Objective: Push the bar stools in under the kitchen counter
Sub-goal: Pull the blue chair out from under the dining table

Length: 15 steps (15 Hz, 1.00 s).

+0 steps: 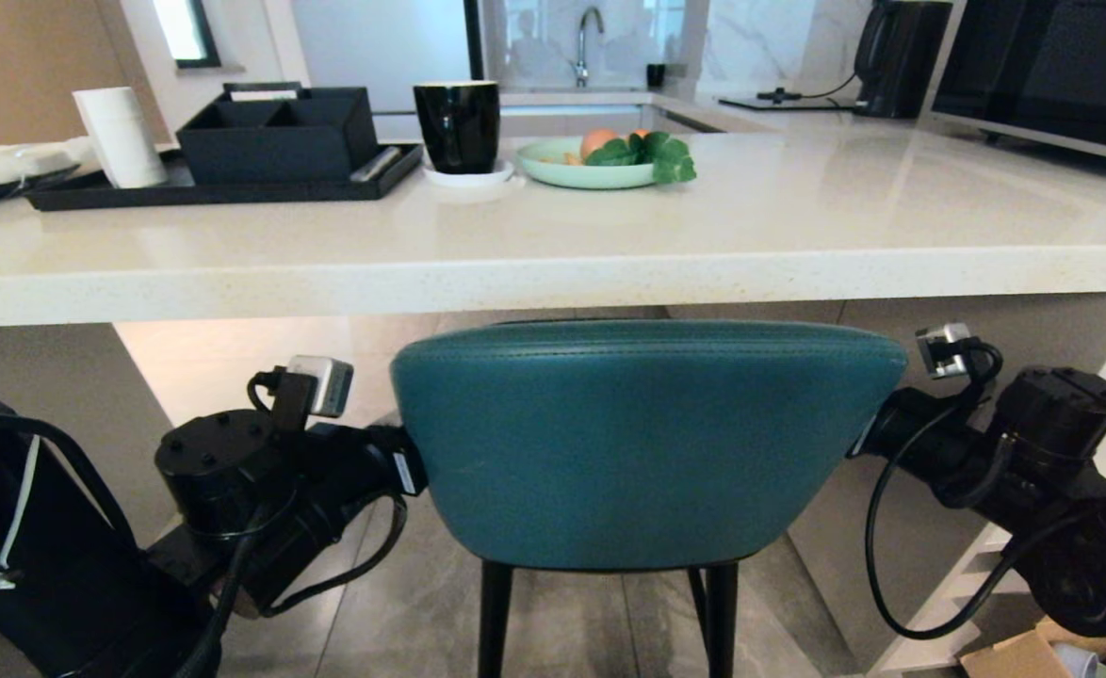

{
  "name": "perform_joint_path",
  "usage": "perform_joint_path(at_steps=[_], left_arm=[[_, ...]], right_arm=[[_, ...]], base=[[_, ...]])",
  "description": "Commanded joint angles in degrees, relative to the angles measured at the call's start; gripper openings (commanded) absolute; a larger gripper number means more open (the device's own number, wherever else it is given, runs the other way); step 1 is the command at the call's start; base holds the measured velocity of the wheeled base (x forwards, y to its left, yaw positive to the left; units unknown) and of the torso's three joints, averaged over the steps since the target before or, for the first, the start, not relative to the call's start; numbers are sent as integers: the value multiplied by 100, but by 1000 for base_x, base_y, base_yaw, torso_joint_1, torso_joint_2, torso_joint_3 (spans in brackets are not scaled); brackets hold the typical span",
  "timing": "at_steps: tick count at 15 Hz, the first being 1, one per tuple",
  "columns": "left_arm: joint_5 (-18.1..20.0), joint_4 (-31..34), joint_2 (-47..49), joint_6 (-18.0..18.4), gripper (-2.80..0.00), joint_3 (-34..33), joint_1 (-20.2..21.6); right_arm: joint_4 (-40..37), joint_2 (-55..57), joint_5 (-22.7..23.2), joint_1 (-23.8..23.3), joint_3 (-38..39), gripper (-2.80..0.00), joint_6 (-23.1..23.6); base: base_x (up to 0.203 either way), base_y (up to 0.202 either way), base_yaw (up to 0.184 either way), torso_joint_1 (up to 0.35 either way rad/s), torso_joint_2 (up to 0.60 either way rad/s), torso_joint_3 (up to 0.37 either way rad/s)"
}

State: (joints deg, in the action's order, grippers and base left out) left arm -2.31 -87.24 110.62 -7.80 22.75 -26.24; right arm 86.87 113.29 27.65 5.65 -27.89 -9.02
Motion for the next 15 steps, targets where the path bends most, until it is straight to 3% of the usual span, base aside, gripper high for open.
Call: perform_joint_path(at_steps=[1,7,9,13,15], left_arm=[[33,-43,-23,-11,-280,10,20],[72,-43,-103,-35,-280,-39,39],[126,-43,-196,-33,-280,-56,298],[834,-43,-233,9,-280,-191,919],[884,-43,-89,40,-280,-150,893]], right_arm=[[79,-363,-73,298,247,-280,-12],[79,-351,-600,333,301,-280,-63],[79,-361,-735,314,301,-280,-134],[79,-378,-735,270,328,-280,-205],[79,-396,-735,270,348,-280,-205]], base=[[0,0,0,0,0,0],[0,0,0,0,0,0],[0,0,0,0,0,0],[0,0,0,0,0,0],[0,0,0,0,0,0]])
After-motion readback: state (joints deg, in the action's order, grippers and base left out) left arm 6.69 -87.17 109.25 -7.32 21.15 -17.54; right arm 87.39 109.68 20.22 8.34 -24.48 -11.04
